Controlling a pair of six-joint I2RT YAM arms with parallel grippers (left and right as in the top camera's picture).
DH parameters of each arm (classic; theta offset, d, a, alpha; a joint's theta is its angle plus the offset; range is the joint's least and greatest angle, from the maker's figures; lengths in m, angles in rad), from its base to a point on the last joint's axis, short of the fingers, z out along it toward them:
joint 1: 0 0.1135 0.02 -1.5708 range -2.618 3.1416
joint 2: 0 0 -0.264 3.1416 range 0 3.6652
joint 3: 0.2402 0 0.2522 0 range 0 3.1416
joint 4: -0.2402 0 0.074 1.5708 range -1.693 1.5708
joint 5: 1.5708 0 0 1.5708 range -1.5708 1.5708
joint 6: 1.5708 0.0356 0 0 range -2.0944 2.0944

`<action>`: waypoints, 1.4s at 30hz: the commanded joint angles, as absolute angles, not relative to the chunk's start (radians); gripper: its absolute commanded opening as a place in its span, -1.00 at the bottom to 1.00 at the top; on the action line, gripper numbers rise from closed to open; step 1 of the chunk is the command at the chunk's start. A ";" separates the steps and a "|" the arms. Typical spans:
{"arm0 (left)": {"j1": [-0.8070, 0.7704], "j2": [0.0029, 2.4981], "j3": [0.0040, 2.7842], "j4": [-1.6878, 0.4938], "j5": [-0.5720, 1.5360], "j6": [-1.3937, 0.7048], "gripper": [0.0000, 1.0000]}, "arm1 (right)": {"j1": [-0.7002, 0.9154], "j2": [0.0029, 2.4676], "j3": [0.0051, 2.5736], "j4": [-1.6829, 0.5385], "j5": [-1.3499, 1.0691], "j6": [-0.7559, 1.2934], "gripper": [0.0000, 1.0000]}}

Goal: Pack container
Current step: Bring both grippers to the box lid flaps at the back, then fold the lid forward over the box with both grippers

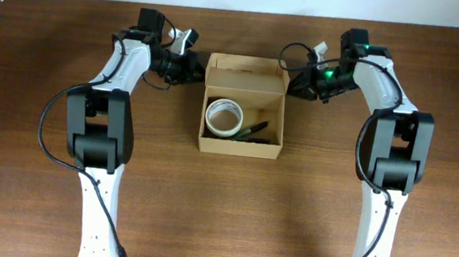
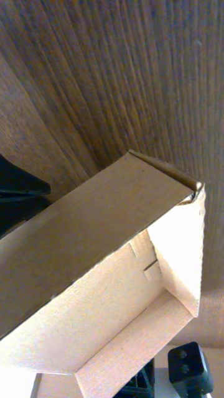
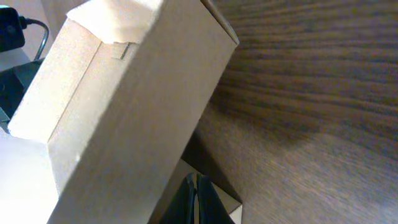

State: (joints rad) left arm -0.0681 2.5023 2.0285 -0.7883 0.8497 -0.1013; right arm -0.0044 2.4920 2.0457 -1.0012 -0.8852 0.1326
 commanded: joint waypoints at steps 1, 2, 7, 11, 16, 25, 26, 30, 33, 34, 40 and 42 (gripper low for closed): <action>-0.069 2.517 2.027 -0.767 0.869 -0.147 -0.97 | 0.002 2.514 2.051 -0.989 -0.906 0.142 -0.92; -0.071 2.521 2.027 -0.757 0.872 -0.164 -0.96 | 0.002 2.514 2.051 -0.986 -0.907 0.142 -0.92; -0.085 2.544 2.027 -0.693 0.941 -0.188 -0.96 | 0.002 2.514 2.051 -0.967 -0.925 0.135 -0.92; -0.087 2.545 2.031 -0.609 0.974 -0.190 -0.96 | -0.004 2.514 2.052 -0.934 -1.003 0.101 -0.92; -0.074 2.541 2.088 -0.482 1.037 -0.195 -0.96 | -0.022 2.513 2.075 -0.930 -1.084 0.056 -0.92; -0.065 2.531 2.254 -0.538 1.093 -0.193 -0.96 | -0.025 2.484 2.246 -1.097 -1.105 -0.068 -0.92; -0.068 2.529 2.262 -0.548 1.110 -0.183 -0.96 | -0.021 2.476 2.272 -1.126 -1.084 -0.078 -0.92; -0.083 2.496 2.267 -0.628 1.115 -0.139 -0.97 | 0.001 2.452 2.377 -1.237 -1.006 -0.107 -0.92; -0.095 2.461 2.267 -0.735 1.092 -0.054 -0.96 | 0.018 2.451 2.442 -1.322 -0.958 -0.128 -0.93; -0.096 2.445 2.267 -0.787 1.061 -0.017 -0.96 | 0.027 2.451 2.455 -1.349 -0.937 -0.133 -0.92; -0.097 2.331 2.267 -1.029 0.919 0.155 -0.96 | 0.087 2.439 2.512 -1.484 -0.838 -0.180 -0.92; -0.097 2.285 2.267 -1.092 0.849 0.186 -0.96 | 0.109 2.424 2.524 -1.518 -0.805 -0.180 -0.92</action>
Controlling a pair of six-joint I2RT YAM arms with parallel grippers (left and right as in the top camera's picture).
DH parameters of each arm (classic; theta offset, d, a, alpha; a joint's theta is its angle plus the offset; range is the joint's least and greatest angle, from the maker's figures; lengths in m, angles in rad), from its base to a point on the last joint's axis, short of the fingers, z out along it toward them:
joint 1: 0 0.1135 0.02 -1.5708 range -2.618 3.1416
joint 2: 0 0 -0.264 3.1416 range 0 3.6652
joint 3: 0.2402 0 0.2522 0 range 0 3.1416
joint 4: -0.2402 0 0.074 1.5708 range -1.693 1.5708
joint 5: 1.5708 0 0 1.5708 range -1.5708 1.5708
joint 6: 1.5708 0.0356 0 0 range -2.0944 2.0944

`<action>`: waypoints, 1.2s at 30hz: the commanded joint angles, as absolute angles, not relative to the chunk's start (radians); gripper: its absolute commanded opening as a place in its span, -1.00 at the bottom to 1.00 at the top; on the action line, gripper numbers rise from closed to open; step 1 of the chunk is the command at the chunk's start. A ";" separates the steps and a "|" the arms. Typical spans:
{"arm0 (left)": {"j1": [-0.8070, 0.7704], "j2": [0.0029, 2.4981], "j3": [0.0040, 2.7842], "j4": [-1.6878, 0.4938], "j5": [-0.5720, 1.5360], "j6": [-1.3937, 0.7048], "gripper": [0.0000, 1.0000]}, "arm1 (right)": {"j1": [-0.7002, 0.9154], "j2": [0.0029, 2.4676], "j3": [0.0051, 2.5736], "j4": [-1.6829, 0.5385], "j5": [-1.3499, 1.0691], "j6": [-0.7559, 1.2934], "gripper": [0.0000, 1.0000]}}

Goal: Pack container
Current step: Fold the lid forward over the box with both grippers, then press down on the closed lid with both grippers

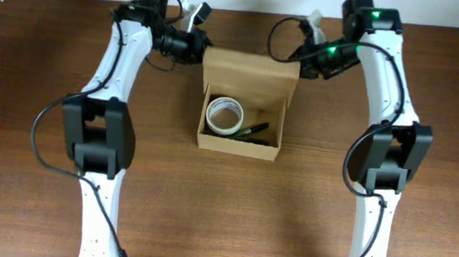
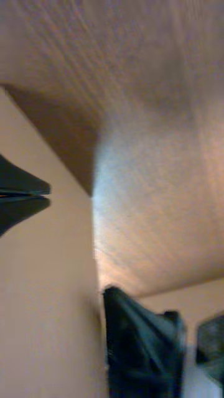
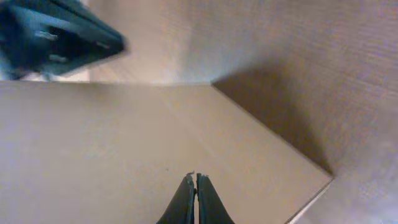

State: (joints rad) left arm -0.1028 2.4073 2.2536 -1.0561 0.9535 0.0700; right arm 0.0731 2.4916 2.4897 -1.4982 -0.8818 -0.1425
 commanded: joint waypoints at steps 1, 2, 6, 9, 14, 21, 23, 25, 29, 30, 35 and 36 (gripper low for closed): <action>-0.098 2.267 2.267 -1.115 0.818 0.194 -0.96 | 0.121 2.411 2.528 -1.532 -0.788 -0.181 -0.92; -0.099 2.246 2.267 -1.142 0.793 0.204 -0.97 | 0.134 2.396 2.531 -1.539 -0.765 -0.180 -0.92; -0.098 2.186 2.267 -1.233 0.731 0.237 -0.97 | 0.197 2.308 2.531 -1.569 -0.618 -0.162 -0.92; -0.101 2.160 2.267 -1.303 0.691 0.251 -0.96 | 0.245 2.247 2.531 -1.593 -0.517 -0.131 -0.92; -0.133 2.152 2.267 -1.451 0.578 0.311 -0.96 | 0.312 2.201 2.531 -1.650 -0.381 -0.088 -0.92; -0.212 2.152 2.265 -1.536 0.454 0.327 -0.96 | 0.355 2.201 2.516 -1.699 -0.284 -0.054 -0.92; -0.228 2.151 2.265 -1.552 0.430 0.322 -0.96 | 0.362 2.201 2.516 -1.699 -0.276 -0.034 -0.92; -0.242 2.146 2.265 -1.557 0.385 0.292 -0.96 | 0.366 2.196 2.516 -1.699 -0.274 -0.024 -0.92; -0.258 2.101 2.265 -1.562 0.316 0.268 -0.96 | 0.376 2.162 2.516 -1.699 -0.271 -0.017 -0.92; -0.263 2.082 2.265 -1.562 0.303 0.261 -0.96 | 0.379 2.146 2.516 -1.699 -0.263 -0.017 -0.92; -0.273 1.942 2.254 -1.555 0.252 0.244 -0.96 | 0.387 1.999 2.516 -1.699 -0.205 -0.009 -0.92; -0.273 1.909 2.244 -1.551 0.234 0.239 -0.96 | 0.387 1.957 2.516 -1.699 -0.181 -0.004 -0.93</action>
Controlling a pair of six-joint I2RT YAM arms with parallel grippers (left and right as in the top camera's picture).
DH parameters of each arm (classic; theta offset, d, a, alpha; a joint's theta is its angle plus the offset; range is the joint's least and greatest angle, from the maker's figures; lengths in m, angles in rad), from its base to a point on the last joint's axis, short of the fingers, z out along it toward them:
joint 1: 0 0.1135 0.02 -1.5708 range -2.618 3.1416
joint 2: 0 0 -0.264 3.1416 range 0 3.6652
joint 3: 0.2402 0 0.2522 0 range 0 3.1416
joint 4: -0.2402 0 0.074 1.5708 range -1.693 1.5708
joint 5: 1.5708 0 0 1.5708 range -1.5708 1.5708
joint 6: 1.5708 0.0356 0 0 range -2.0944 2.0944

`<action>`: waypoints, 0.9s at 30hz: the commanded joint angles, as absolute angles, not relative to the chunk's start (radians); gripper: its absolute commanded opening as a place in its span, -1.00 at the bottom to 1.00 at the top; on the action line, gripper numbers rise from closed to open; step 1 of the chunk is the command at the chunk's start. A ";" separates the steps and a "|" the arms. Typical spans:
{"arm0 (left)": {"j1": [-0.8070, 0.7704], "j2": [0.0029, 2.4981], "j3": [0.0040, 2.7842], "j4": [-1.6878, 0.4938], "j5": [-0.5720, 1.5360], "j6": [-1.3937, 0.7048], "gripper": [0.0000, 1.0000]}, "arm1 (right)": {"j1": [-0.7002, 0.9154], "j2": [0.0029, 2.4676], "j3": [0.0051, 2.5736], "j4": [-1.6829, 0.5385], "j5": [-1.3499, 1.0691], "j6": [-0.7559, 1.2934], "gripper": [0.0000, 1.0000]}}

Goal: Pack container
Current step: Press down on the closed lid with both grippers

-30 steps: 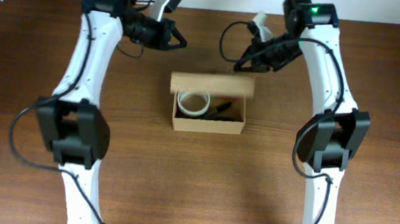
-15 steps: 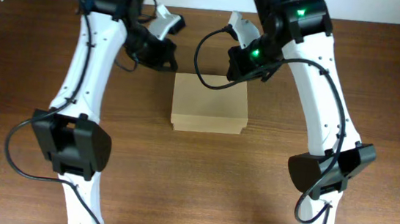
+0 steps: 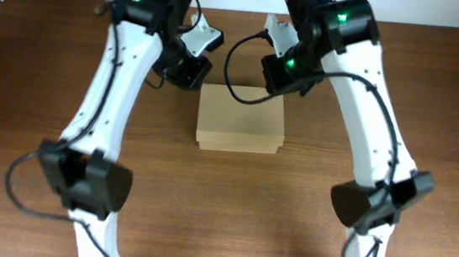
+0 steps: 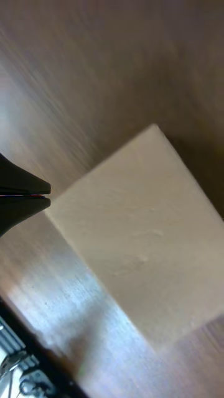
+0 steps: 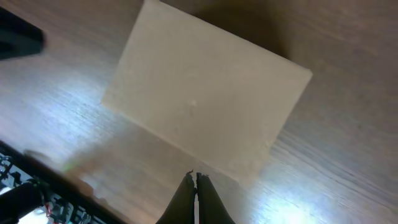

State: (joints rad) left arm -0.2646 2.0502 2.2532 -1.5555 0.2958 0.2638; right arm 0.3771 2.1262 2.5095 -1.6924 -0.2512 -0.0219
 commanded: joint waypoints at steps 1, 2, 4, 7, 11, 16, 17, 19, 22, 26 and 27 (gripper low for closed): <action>-0.273 1.880 2.230 -1.544 0.226 0.239 -0.96 | 0.387 1.927 2.516 -1.699 -0.173 0.009 -0.92; -0.273 1.847 2.207 -1.535 0.219 0.239 -0.96 | 0.385 1.886 2.516 -1.699 -0.168 0.009 -0.92; -0.277 1.788 2.143 -1.503 0.215 0.239 -0.96 | 0.384 1.825 2.505 -1.699 -0.155 0.013 -0.92; -0.291 1.719 1.982 -1.415 0.178 0.240 -0.96 | 0.384 1.749 2.422 -1.699 -0.118 0.021 -0.92; -0.296 1.698 1.781 -1.284 0.179 0.228 -0.96 | 0.380 1.725 2.244 -1.657 -0.120 0.035 -0.92; -0.297 1.700 1.612 -1.117 0.223 0.213 -0.90 | 0.386 1.747 2.000 -1.472 -0.162 0.036 -0.92; -0.297 1.700 1.584 -1.087 0.224 0.208 -0.90 | 0.386 1.752 1.959 -1.439 -0.166 0.039 -0.92; -0.297 1.700 1.527 -1.031 0.228 0.199 -0.90 | 0.383 1.763 1.887 -1.383 -0.175 0.039 -0.92; -0.299 1.700 1.473 -0.978 0.229 0.198 -0.90 | 0.379 1.776 1.814 -1.317 -0.175 0.042 -0.92; -0.306 1.702 1.440 -0.934 0.233 0.198 -0.90 | 0.378 1.796 1.737 -1.239 -0.176 0.043 -0.92; -0.308 1.702 1.436 -0.926 0.232 0.198 -0.90 | 0.378 1.803 1.719 -1.225 -0.176 0.043 -0.92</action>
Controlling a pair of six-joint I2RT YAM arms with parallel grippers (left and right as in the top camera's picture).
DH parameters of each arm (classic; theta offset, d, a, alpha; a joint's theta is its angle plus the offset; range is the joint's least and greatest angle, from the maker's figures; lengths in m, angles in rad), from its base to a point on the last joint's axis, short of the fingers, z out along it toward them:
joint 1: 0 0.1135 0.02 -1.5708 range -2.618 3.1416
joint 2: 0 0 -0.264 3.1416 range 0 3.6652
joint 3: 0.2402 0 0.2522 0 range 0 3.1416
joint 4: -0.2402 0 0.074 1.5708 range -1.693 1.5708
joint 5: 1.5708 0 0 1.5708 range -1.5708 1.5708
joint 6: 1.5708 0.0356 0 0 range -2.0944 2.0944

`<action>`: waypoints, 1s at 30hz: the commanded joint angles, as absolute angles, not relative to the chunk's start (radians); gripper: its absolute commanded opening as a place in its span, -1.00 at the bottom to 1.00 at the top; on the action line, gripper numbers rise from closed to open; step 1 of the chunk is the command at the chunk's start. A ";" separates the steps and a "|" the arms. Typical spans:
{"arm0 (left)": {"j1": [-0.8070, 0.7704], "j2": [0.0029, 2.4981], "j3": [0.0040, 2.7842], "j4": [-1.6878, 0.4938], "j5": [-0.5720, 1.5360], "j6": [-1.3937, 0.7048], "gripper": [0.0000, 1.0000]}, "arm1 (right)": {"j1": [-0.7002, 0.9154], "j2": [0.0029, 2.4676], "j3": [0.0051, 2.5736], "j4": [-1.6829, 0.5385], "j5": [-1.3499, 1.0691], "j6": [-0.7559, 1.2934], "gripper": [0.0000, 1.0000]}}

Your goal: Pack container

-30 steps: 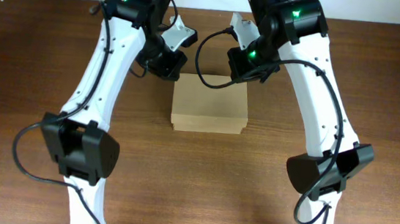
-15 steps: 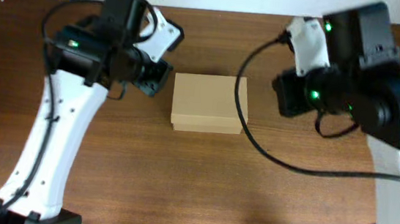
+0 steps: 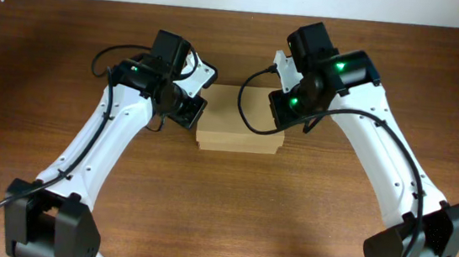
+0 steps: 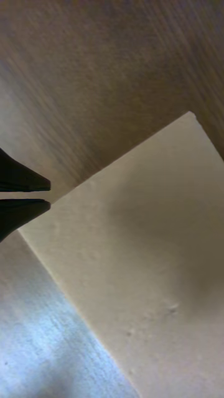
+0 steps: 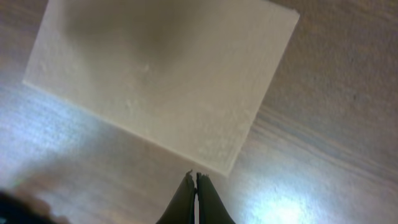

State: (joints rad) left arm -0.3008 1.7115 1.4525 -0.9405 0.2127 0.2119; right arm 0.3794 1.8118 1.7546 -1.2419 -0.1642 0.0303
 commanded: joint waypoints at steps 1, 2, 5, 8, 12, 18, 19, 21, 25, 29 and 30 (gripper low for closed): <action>-0.308 1.702 1.429 -0.916 0.233 0.198 -0.90 | 0.379 1.808 1.705 -1.214 -0.178 0.043 -0.92; -0.310 1.702 1.423 -0.907 0.232 0.195 -0.90 | 0.379 1.813 1.692 -1.201 -0.181 0.043 -0.92; -0.315 1.702 1.393 -0.870 0.233 0.195 -0.90 | 0.379 1.835 1.666 -1.176 -0.191 0.043 -0.92; -0.323 1.702 1.356 -0.825 0.233 0.195 -0.90 | 0.379 1.847 1.637 -1.146 -0.191 0.062 -0.92; -0.325 1.702 1.302 -0.780 0.253 0.195 -0.90 | 0.379 1.850 1.590 -1.108 -0.199 0.062 -0.92; -0.325 1.702 1.245 -0.735 0.277 0.187 -0.90 | 0.379 1.854 1.500 -1.037 -0.218 0.095 -0.92; -0.325 1.702 1.244 -0.733 0.277 0.187 -0.90 | 0.379 1.854 1.493 -1.030 -0.221 0.095 -0.92; -0.325 1.702 1.244 -0.732 0.277 0.187 -0.90 | 0.379 1.854 1.484 -1.023 -0.222 0.095 -0.92; -0.324 1.699 1.249 -0.725 0.278 0.186 -0.94 | 0.377 1.853 1.498 -1.019 -0.221 0.094 -0.92; -0.324 1.663 1.312 -0.736 0.276 0.183 -0.91 | 0.357 1.844 1.607 -1.100 -0.225 0.092 -0.92; -0.324 1.647 1.343 -0.747 0.273 0.183 -0.90 | 0.351 1.839 1.654 -1.134 -0.226 0.084 -0.92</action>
State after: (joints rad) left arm -0.3199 1.7077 1.2747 -0.7368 0.2512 0.1932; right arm 0.3702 1.8496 1.5398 -1.0977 -0.2119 0.0822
